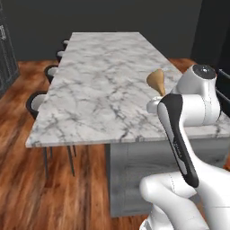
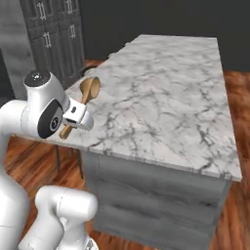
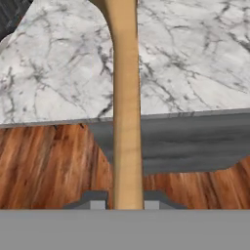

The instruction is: Organize the utensils by type. Pick up the wooden spoons from the counter and place them in the open cabinet. Then pick up the metallic utensils from the counter and place them in the open drawer.

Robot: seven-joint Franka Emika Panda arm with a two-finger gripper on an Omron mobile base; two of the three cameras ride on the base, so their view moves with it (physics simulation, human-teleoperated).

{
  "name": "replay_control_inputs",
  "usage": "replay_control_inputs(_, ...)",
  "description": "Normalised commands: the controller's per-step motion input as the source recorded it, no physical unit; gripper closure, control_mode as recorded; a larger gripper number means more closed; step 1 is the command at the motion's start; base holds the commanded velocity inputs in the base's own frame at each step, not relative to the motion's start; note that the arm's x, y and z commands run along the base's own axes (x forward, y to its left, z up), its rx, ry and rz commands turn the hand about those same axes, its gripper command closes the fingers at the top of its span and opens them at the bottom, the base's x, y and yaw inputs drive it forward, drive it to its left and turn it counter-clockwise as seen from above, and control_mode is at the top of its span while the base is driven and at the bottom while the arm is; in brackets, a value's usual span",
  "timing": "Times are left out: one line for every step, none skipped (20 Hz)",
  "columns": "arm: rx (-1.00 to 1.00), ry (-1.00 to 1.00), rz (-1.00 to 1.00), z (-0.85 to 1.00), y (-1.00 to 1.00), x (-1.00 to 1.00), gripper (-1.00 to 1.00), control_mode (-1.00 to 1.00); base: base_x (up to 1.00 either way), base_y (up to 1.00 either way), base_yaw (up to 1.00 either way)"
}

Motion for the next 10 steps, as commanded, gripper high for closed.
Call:
replay_control_inputs(0.0,0.0,0.0,0.0,0.0,0.0,1.0,1.0,-0.25,-0.43,-0.45)
replay_control_inputs(0.0,0.0,0.0,0.0,0.0,0.0,1.0,1.0,-0.27,-0.42,-0.44)
replay_control_inputs(0.0,0.0,0.0,0.0,0.0,0.0,1.0,1.0,-0.21,-0.38,-0.43)
replay_control_inputs(0.0,0.0,0.0,0.0,0.0,0.0,1.0,1.0,-0.22,-0.32,-0.39)
replay_control_inputs(0.0,0.0,0.0,0.0,0.0,0.0,1.0,1.0,-0.25,-0.33,-0.4)
replay_control_inputs(0.0,0.0,0.0,0.0,0.0,0.0,1.0,1.0,-0.27,-0.36,-0.41)
replay_control_inputs(0.0,0.0,0.0,0.0,0.0,0.0,1.0,1.0,-0.3,-0.34,-0.41)
replay_control_inputs(0.0,0.0,0.0,0.0,0.0,0.0,1.0,1.0,-0.29,-0.34,-0.41)
replay_control_inputs(0.0,0.0,0.0,0.0,0.0,0.0,1.0,1.0,-0.28,-0.32,-0.41)
replay_control_inputs(0.0,0.0,0.0,0.0,0.0,0.0,1.0,1.0,-0.23,-0.27,-0.4)
